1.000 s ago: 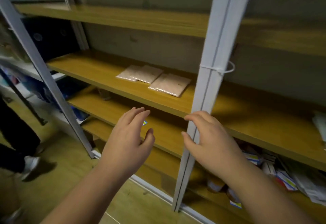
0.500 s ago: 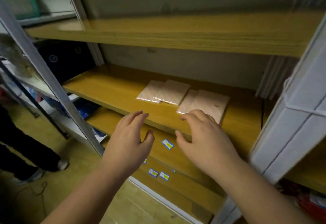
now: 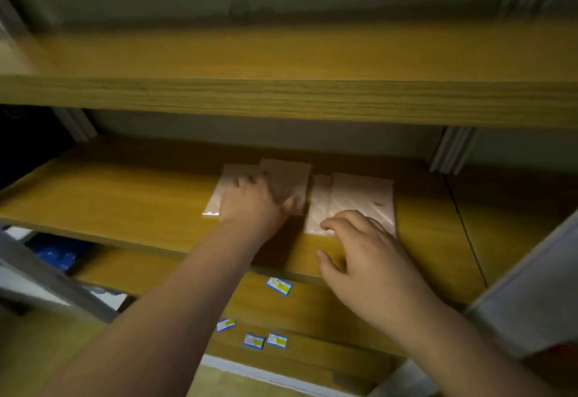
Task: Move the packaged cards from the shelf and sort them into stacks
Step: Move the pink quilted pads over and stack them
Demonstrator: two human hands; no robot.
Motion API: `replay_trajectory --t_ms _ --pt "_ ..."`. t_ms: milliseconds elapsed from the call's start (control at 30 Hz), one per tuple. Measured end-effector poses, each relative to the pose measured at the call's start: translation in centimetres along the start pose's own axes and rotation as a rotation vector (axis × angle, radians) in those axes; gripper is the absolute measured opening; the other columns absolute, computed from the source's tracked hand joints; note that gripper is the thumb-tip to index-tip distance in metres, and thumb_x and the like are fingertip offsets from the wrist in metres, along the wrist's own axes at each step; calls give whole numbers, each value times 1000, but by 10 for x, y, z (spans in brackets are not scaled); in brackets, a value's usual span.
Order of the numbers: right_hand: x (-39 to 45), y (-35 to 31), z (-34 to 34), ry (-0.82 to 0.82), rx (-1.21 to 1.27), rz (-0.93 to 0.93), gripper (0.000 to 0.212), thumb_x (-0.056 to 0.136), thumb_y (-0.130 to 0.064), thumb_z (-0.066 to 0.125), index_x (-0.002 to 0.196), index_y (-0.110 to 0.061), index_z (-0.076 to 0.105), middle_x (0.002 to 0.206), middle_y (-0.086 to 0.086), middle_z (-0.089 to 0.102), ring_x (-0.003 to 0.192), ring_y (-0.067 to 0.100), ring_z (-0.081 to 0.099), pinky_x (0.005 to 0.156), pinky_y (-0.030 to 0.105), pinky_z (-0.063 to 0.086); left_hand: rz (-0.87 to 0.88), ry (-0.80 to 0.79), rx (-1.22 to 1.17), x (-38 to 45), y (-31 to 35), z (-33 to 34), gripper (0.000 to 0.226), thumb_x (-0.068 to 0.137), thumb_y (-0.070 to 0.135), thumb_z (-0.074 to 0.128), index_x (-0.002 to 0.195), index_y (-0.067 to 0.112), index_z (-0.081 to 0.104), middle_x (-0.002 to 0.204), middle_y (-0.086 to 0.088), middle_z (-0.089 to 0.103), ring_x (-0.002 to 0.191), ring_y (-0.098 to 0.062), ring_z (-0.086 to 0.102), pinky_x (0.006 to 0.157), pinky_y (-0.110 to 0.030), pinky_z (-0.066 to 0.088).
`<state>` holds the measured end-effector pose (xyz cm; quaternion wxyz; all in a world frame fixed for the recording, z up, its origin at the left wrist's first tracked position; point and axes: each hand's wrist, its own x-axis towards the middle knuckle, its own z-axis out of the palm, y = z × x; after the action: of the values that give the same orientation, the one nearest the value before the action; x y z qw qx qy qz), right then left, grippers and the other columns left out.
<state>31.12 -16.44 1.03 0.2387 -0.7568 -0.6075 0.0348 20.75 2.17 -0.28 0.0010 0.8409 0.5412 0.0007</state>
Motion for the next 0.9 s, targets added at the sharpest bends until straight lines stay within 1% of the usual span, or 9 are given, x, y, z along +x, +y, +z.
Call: replay_trajectory --t_ms 100,233,333,467,567,633,700,800,900 --pt "1 -7 3 58 -11 73 38 87 -41 59 122 -27 62 117 -10 57 111 12 52 97 32 46 9 -139 70 28 -4 9 111 70 92 29 153 19 29 148 -18 48 135 -36 44 107 -44 34" --pt "1 -13 11 95 -33 141 40 89 -42 58 128 -30 58 121 -14 54 115 7 48 97 26 43 111 -42 71 43 -13 18 111 65 93 36 148 19 37 142 -16 52 128 -35 49 105 -42 36" --pt "0 -18 15 100 -50 192 41 92 -44 56 131 -32 54 124 -17 51 117 3 46 97 23 40 156 54 -3 45 -21 15 102 70 84 54 144 15 41 136 -18 57 124 -35 54 106 -41 38" --pt "-6 -17 15 108 -98 287 44 92 -45 54 134 -31 52 129 -14 51 119 6 45 97 28 43 84 -50 -732 47 -43 11 54 76 38 80 115 5 63 109 -20 70 99 -36 68 88 -48 56" --pt "-10 -8 10 112 -152 477 48 91 -51 55 134 -30 49 127 -7 53 115 13 48 89 32 47 67 -16 -1015 39 -53 12 38 82 18 77 114 4 64 104 -18 72 96 -37 69 81 -47 58" --pt "-8 2 7 64 -206 590 53 88 -59 55 129 -26 49 121 -1 55 107 18 51 85 35 49 57 -17 -1157 28 -59 16 34 86 13 75 116 11 61 103 -11 72 95 -31 69 76 -38 57" --pt "0 10 5 32 -226 675 60 85 -69 52 123 -21 52 116 4 59 102 21 55 83 39 52 26 -79 -1344 15 -65 18 34 87 12 75 116 14 58 104 -7 73 95 -28 71 79 -40 57" --pt "21 15 11 19 -252 759 84 82 -80 44 134 -15 49 127 13 59 112 30 56 86 42 52 33 -154 -1509 -6 -74 22 28 88 10 73 111 20 60 99 -4 78 86 -21 76 73 -36 58" --pt "47 14 17 -43 -300 812 103 74 -87 46 146 -14 37 140 18 51 122 36 51 91 45 49 27 -186 -1577 -23 -79 25 28 90 12 72 114 21 60 98 -3 79 86 -22 76 76 -40 56"
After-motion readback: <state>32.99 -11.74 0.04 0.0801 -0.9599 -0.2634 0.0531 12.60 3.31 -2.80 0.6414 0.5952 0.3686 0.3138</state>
